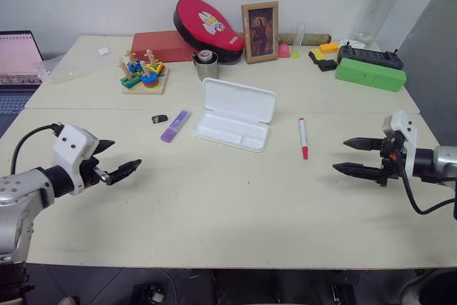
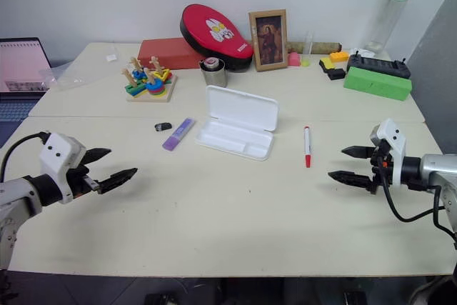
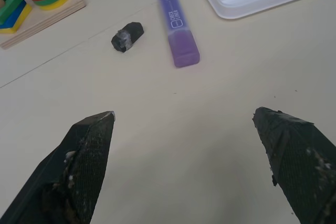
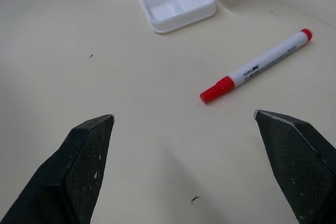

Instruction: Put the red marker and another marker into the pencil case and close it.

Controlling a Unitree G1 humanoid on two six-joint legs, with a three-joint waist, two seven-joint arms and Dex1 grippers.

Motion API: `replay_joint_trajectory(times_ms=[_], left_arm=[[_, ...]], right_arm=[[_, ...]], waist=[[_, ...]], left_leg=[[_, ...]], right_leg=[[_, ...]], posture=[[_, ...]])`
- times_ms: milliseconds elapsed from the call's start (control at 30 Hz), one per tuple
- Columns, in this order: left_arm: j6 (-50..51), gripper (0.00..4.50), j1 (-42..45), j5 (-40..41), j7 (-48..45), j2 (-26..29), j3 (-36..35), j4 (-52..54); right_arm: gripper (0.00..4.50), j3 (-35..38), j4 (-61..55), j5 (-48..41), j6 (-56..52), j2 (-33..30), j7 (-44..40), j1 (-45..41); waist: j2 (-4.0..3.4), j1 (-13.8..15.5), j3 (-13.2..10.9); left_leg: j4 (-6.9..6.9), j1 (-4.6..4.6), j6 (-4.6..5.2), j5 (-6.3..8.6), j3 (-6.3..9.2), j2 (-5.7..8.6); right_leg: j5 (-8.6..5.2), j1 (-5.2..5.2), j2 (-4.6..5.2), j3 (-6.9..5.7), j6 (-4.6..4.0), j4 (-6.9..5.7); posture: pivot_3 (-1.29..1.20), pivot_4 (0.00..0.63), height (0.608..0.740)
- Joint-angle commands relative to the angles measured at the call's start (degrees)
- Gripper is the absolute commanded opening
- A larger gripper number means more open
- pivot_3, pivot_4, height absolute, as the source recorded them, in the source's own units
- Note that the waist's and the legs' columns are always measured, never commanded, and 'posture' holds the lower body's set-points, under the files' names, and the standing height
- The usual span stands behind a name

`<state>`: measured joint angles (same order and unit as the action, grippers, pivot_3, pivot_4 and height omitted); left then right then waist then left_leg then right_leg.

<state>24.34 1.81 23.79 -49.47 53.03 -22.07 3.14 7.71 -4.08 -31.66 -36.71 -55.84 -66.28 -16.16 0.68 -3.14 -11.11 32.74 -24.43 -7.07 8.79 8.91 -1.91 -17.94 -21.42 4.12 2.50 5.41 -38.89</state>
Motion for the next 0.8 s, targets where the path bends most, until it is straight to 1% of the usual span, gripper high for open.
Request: replay_joint_trajectory(times_ms=[33, 233, 800], left_arm=[[0.81, 4.50, 0.31, 1.26, -0.13, 0.85, -2.91, 2.32], [3.31, 4.50, -1.37, 1.38, -0.04, 0.83, -3.08, 5.35], [3.66, 4.50, -2.43, 0.12, 0.66, 0.50, -2.71, 5.63]], right_arm=[[4.49, 1.46, -0.89, -0.40, 0.11, -1.15, -0.90, -0.01], [4.49, 1.49, -1.63, -0.41, -0.47, -1.74, -1.87, 0.87], [4.49, 0.65, 0.12, 1.48, 0.73, -1.19, -1.97, 0.55]], waist=[[0.00, 0.00, 0.00], [0.00, 0.00, 0.00], [0.00, 0.01, 0.00]], left_leg=[[0.00, 0.00, 0.00, 0.00, 0.00, 0.00], [-0.01, -0.01, 0.00, 0.00, 0.00, 0.00], [0.01, 0.00, 0.00, 0.00, -0.01, 0.00]], right_leg=[[0.00, 0.00, 0.00, 0.00, 0.00, 0.00], [0.00, 0.00, 0.00, 0.00, -0.01, 0.00], [0.00, 0.00, 0.00, 0.00, -0.01, -0.01]], posture=[[0.00, 0.150, 0.740], [0.00, 0.150, 0.740], [0.00, 0.150, 0.740]])
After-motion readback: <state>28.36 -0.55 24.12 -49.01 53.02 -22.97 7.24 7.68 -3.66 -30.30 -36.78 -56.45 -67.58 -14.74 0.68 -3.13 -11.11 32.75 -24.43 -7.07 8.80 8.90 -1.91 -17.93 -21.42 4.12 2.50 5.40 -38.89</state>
